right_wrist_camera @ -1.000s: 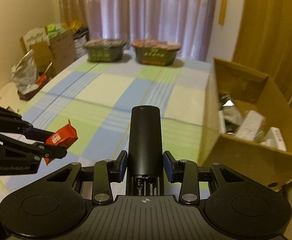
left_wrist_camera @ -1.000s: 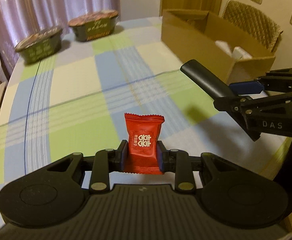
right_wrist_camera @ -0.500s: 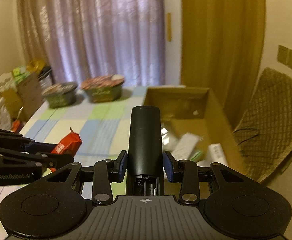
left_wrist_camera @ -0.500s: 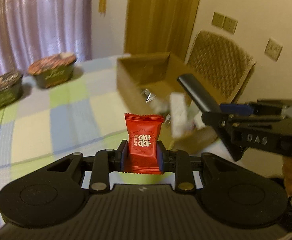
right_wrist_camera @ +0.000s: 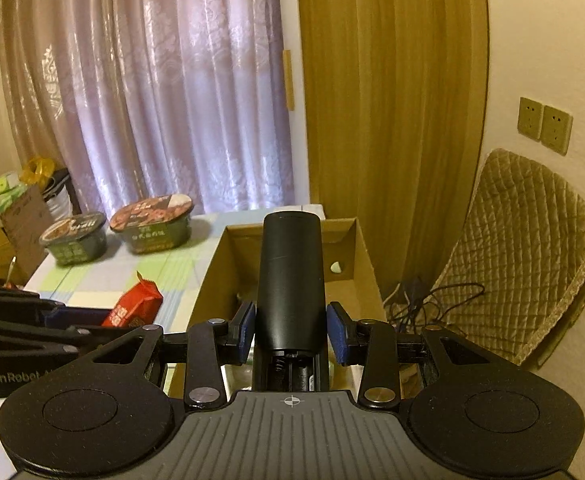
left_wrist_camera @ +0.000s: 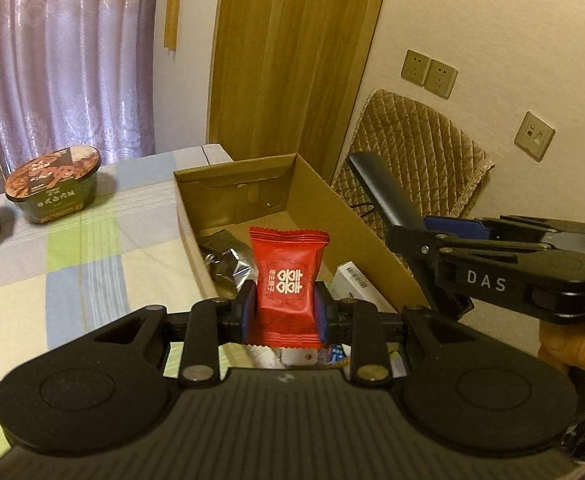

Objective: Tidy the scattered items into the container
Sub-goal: 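Carry the red candy and black remote over the cardboard box with both tools, then open the left tool to drop the red candy while the right lowers the remote inside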

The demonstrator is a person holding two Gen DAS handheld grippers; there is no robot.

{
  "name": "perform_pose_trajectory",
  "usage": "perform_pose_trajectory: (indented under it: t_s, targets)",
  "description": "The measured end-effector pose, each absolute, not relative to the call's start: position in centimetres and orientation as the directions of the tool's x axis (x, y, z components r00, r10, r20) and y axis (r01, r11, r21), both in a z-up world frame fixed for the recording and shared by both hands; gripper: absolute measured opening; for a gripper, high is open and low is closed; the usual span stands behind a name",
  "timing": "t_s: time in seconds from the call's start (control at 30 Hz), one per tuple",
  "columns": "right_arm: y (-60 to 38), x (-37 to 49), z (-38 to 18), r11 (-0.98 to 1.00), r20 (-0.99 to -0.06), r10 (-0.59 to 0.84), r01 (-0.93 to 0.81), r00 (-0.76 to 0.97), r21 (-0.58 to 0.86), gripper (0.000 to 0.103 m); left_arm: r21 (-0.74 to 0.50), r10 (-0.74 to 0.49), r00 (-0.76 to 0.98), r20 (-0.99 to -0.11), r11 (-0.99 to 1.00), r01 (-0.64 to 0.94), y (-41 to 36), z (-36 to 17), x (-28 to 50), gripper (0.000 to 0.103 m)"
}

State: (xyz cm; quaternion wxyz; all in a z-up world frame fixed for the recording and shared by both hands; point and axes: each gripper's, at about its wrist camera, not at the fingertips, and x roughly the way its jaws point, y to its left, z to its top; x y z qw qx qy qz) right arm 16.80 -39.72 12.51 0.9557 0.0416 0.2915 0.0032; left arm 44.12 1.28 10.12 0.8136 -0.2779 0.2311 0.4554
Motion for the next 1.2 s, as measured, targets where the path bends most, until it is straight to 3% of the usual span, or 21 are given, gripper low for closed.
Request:
perform_pose_trajectory:
  t_s: [1.13,1.17,1.2]
  targets:
    - [-42.9,20.6,11.6,0.994,-0.568,0.02,0.043,0.823,0.097,0.041,-0.28,0.573,0.482,-0.664,0.407,-0.869,5.6,6.8,47.0,0.025]
    - [-43.0,20.7,11.4,0.994,-0.569,0.02,0.044,0.822,0.098,0.041,-0.275,0.575,0.478,-0.664,0.406,-0.871,5.8,6.6,47.2,0.026]
    - [-43.1,20.7,11.3,0.994,-0.571,0.019,0.046,0.821,0.099,0.041,-0.27,0.581,0.474,-0.662,0.405,-0.874,5.8,6.6,47.2,0.04]
